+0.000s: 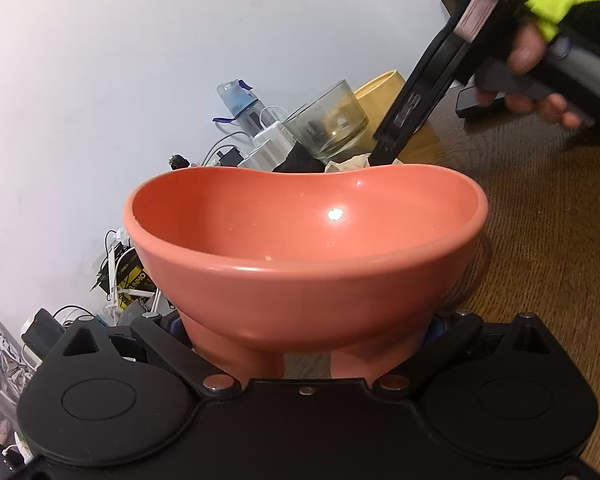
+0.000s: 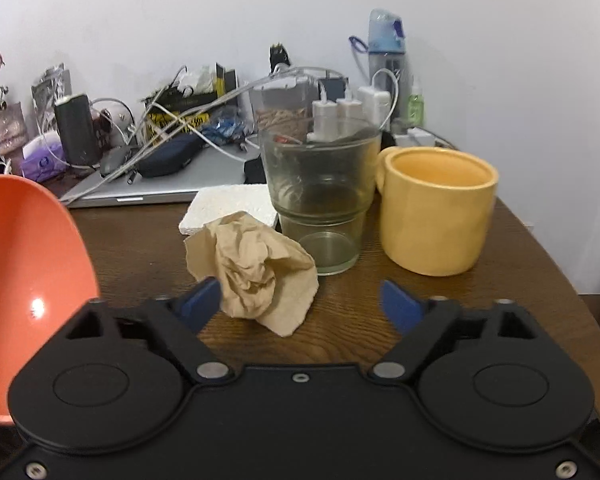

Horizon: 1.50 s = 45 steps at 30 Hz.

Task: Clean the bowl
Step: 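Grasp the crumpled tan paper towel with the right gripper, then lift the paper towel with the right gripper while the left gripper tilts the bowl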

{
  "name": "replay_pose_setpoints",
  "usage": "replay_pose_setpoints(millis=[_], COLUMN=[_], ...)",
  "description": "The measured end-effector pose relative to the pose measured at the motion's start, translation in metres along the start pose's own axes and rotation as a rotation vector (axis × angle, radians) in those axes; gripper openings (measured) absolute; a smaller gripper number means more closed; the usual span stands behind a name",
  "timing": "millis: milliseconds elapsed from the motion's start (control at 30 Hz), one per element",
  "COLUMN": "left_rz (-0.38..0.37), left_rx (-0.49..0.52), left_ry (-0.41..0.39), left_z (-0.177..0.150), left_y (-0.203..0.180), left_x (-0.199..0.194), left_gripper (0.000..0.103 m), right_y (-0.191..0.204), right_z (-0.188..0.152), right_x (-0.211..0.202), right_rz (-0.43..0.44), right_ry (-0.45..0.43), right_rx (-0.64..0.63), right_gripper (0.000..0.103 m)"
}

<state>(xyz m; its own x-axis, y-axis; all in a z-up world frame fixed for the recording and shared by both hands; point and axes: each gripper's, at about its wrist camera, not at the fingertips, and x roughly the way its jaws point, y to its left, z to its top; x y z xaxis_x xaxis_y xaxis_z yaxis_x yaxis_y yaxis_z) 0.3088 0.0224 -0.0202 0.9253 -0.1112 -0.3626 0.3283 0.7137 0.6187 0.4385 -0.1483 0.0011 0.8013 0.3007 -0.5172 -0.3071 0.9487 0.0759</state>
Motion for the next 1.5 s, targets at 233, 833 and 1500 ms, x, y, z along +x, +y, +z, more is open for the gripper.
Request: replay_pose_setpoints(millis=[233, 833, 1500], left_rz=[0.006, 0.024, 0.025], left_rx=[-0.002, -0.007, -0.003], left_ry=[0.004, 0.015, 0.011], left_z=[0.001, 0.002, 0.003], left_y=[-0.001, -0.001, 0.001], left_x=[-0.002, -0.001, 0.003], left_gripper=[0.099, 0.099, 0.099], right_y=[0.01, 0.032, 0.032], right_z=[0.009, 0.014, 0.015], right_x=[0.031, 0.052, 0.052], right_rz=[0.027, 0.019, 0.016], right_ry=[0.048, 0.089, 0.09], right_rx=[-0.024, -0.109, -0.117], right_gripper=[0.054, 0.008, 0.006])
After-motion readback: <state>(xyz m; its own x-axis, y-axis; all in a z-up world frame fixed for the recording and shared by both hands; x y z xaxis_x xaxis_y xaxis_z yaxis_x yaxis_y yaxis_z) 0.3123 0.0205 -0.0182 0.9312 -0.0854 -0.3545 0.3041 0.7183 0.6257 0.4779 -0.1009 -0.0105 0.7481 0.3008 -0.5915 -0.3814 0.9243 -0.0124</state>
